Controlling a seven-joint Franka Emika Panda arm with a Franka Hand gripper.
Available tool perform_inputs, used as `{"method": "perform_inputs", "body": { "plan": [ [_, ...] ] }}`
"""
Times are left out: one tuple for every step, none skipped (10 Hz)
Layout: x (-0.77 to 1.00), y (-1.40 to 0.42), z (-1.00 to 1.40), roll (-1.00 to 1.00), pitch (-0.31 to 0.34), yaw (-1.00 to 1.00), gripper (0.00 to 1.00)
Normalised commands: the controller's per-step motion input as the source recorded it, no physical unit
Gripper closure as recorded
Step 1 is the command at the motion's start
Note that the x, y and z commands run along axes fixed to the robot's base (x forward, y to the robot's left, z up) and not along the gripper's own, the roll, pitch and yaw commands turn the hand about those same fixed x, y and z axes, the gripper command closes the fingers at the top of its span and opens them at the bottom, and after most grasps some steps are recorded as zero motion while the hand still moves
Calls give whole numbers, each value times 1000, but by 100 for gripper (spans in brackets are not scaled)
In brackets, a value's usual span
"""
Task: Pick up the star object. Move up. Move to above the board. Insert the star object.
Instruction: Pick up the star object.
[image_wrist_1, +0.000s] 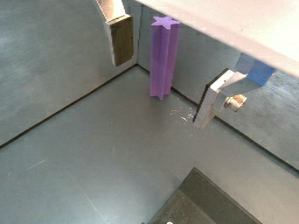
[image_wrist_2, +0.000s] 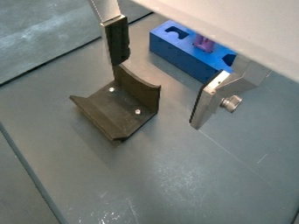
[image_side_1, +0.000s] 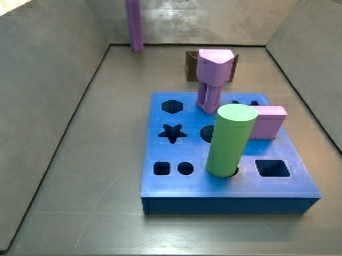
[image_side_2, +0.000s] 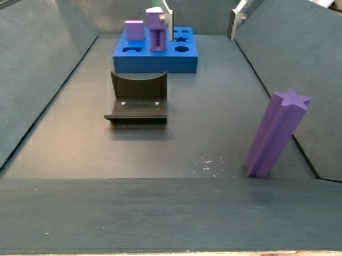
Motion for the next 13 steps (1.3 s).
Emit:
{"method": "perform_inputs", "body": {
  "plan": [
    [-349, 246, -49, 31, 0, 11, 0],
    [-803, 669, 0, 0, 0, 89, 0],
    [-863, 751, -43, -16, 0, 63, 0],
    [-877, 751, -54, -19, 0, 60, 0],
    [-891, 740, -80, -20, 0, 37, 0],
    [-920, 689, -109, 0, 0, 0, 0],
    [-951, 657, -109, 0, 0, 0, 0],
    [-923, 706, -174, -27, 0, 0, 0],
    [-771, 771, -200, -44, 0, 0, 0],
    [-740, 691, -231, -41, -6, 0, 0],
    [-557, 523, -143, -51, -33, 0, 0],
    [-100, 286, -180, -101, -99, 0, 0],
    [0, 163, -337, -77, -126, 0, 0]
  ]
}}
